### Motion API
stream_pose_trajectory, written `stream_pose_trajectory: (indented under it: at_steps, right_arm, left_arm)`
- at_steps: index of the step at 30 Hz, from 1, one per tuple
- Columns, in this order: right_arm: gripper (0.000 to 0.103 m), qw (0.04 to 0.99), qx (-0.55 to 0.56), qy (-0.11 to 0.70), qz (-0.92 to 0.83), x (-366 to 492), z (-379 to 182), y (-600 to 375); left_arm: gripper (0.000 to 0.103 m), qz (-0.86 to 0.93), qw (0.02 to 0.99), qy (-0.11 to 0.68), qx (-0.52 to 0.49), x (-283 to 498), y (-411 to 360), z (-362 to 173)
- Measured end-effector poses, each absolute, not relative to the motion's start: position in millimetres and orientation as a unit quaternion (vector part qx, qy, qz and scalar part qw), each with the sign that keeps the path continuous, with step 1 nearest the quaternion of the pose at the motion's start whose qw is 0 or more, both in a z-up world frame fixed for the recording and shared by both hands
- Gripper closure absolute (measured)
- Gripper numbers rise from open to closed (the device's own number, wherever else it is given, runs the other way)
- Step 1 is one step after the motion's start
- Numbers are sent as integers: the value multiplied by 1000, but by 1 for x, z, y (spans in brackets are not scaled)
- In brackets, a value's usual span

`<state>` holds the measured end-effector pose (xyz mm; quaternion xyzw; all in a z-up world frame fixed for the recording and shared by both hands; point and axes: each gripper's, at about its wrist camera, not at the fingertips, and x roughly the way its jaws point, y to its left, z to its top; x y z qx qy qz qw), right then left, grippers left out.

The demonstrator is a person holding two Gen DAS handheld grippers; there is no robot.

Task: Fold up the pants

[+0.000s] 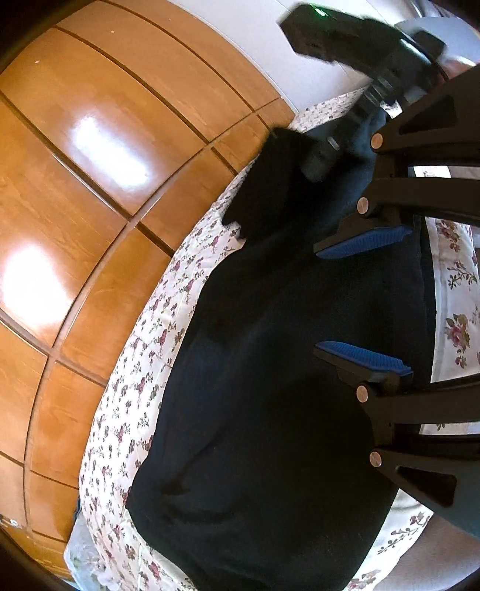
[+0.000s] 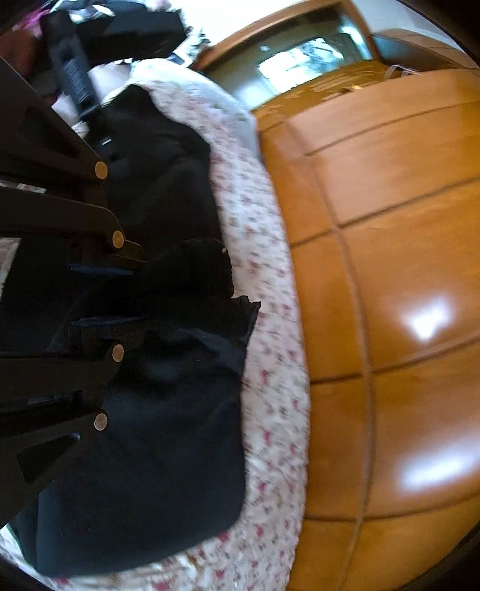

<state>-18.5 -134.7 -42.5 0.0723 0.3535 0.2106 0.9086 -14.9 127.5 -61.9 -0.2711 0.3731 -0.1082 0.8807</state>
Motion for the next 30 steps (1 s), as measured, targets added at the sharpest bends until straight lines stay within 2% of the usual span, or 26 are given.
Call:
stream_pose_trajectory:
  at_steps: [5, 8, 9, 10, 11, 12, 18, 24, 28, 29, 30]
  right_arm:
    - [78, 903, 31, 373, 211, -26, -68, -128]
    - [64, 899, 26, 364, 243, -36, -66, -135]
    - [52, 896, 29, 358, 260, -41, -63, -138]
    - [43, 897, 30, 348, 272, -50, -60, -142]
    - [41, 900, 28, 338, 273, -59, -57, -146]
    - [40, 905, 22, 328, 268, -68, -54, -152]
    - [40, 940, 55, 286, 179, -116, -43, -221]
    - [40, 939, 57, 337, 28, -120, -64, -283]
    - [40, 926, 109, 360, 39, -104, -83, -297]
    - [40, 921, 125, 366, 43, -98, -87, -298]
    - [41, 914, 138, 379, 43, -92, -93, -299]
  left_arm:
    - [55, -126, 873, 377, -283, -8, 122, -62]
    - [55, -147, 864, 378, -299, -2, 116, -60]
    - [54, -155, 861, 378, -303, 0, 114, -60]
    - [51, -165, 856, 379, -309, 4, 110, -58]
    - [42, -171, 853, 381, -313, 6, 108, -58]
    - [38, -178, 850, 381, -318, 8, 105, -57]
    - [35, -203, 835, 398, -322, 30, 82, -57]
    - [35, -219, 828, 411, -312, 48, 61, -58]
    - [41, -226, 816, 438, -303, 56, 48, -66]
    - [54, -226, 814, 443, -300, 57, 45, -68]
    - [71, -224, 814, 446, -296, 57, 43, -69]
